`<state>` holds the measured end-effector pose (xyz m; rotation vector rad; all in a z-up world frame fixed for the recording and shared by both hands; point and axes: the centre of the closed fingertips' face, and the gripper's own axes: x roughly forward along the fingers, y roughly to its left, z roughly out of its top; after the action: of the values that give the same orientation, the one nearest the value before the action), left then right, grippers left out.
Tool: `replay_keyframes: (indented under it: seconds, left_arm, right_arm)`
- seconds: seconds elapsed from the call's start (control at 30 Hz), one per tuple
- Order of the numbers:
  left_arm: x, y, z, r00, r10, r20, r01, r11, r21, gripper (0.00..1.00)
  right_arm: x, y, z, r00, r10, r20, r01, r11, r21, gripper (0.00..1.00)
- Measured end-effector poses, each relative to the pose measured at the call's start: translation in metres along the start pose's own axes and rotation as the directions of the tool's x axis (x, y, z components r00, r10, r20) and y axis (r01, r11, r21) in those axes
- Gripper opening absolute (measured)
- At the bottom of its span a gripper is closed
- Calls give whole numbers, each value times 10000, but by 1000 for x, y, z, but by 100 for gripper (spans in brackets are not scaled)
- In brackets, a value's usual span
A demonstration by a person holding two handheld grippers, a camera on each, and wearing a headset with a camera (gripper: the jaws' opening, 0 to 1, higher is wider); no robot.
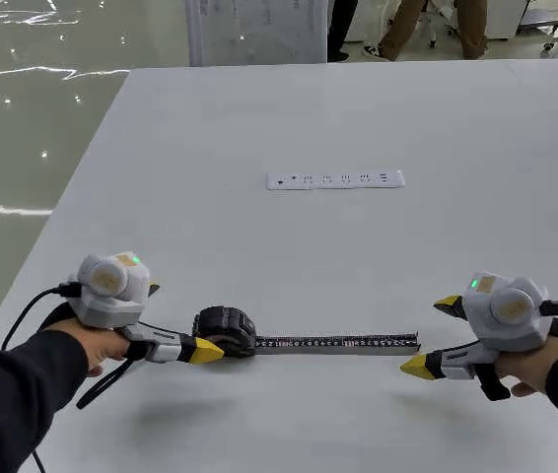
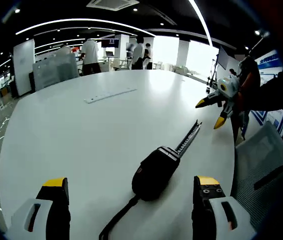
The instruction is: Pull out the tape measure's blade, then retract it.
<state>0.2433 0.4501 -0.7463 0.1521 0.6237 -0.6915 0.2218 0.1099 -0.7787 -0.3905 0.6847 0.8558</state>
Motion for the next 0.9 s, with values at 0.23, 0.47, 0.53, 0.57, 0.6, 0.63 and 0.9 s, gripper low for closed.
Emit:
replay_keyframes:
  seconds: [0.23,0.47,0.53,0.57,0.6,0.63,0.9]
  left_arm:
    - [-34,-10,-21,9989,-35,459,53,9991,-412,100]
    - [-64,-13,-57,9994,5,345,1,9998,-186,100]
    - [-71,-11,-57,9987,128,499,-122,9998,-127,100]
    - [-76,-11,-57,9980,204,594,-194,9997,-172,100]
    - [-79,-10,-55,9969,251,745,-236,9995,-210,100]
    - [-84,-9,-51,9951,288,942,-268,9994,-222,100]
    - [-98,-12,-50,9906,350,1326,-304,9989,-362,100]
  right_arm:
    - [-36,-2,-6,9896,-1086,939,1001,9908,909,82]
    - [-65,19,-31,9930,-906,756,857,9942,656,95]
    - [-72,22,-39,9932,-932,703,889,9941,627,99]
    - [-78,25,-43,9935,-953,626,907,9932,736,100]
    - [-81,26,-46,9934,-983,597,935,9924,797,100]
    - [-87,27,-48,9922,-1037,690,983,9921,775,100]
    - [-118,29,-59,9831,-1597,896,1479,9811,1249,100]
